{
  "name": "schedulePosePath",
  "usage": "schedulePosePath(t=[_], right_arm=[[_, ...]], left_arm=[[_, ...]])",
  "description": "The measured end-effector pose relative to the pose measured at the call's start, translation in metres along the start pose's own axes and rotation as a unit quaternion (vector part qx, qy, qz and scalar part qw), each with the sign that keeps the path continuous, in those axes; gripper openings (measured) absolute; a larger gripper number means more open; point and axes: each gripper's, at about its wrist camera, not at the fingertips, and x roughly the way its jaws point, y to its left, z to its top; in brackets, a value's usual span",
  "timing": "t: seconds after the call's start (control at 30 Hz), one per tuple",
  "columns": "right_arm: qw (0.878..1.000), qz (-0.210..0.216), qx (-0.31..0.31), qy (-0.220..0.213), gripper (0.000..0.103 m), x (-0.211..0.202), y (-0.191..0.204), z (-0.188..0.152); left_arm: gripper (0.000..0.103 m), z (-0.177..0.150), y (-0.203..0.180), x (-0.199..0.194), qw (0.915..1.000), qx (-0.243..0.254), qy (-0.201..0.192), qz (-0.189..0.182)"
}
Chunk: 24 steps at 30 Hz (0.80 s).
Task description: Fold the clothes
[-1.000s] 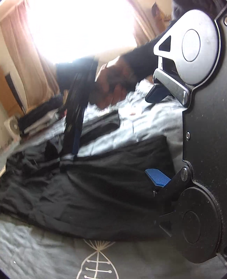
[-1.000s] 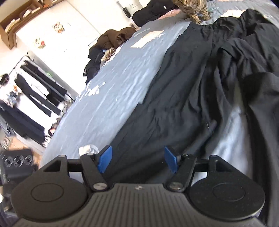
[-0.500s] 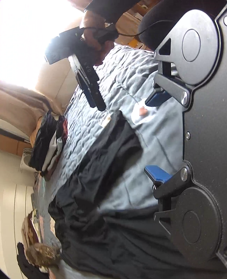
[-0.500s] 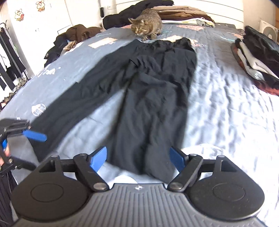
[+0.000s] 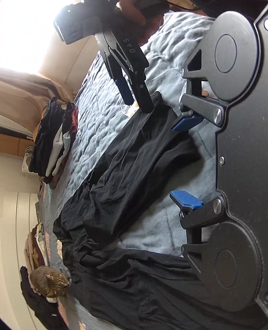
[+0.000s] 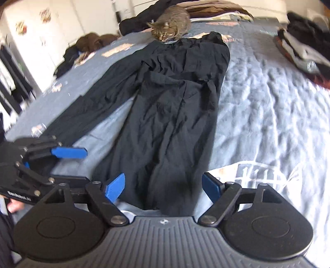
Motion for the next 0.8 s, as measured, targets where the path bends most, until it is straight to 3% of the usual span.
schedulePosePath(t=[0.13,0.27,0.4,0.47,0.57,0.63,0.7,0.8], right_arm=[[1.000,-0.016,0.000,0.002,0.081,0.007,-0.002,0.000],[1.000,0.022,0.005,-0.003,0.081,0.010,0.000,-0.005],[1.000,0.008,-0.016,-0.014,0.078,0.001,0.006,-0.003],[1.000,0.003,-0.022,-0.014,0.076,0.001,0.009,-0.002],[0.999,-0.006,-0.039,-0.001,0.063,0.007,0.015,-0.001],[0.999,-0.012,-0.051,0.008,0.044,0.011,0.019,-0.001],[0.999,-0.012,-0.047,0.014,0.033,0.016,0.018,-0.003],[0.999,-0.011,-0.041,0.023,0.022,0.023,0.015,-0.006]], left_arm=[[0.064,0.000,-0.012,0.009,0.9995,0.024,0.004,0.020],[0.064,-0.002,-0.018,0.015,0.9989,0.036,0.010,0.029],[0.064,-0.003,-0.021,0.015,0.9974,0.060,0.014,0.037],[0.064,-0.001,-0.017,0.015,0.9983,0.044,0.008,0.037],[0.065,0.001,-0.012,0.017,0.9990,0.023,0.007,0.038],[0.067,0.002,-0.011,0.018,0.9989,0.020,0.008,0.042],[0.068,0.001,-0.010,0.019,0.9988,0.019,0.011,0.044],[0.068,0.001,-0.010,0.019,0.9987,0.020,0.010,0.045]])
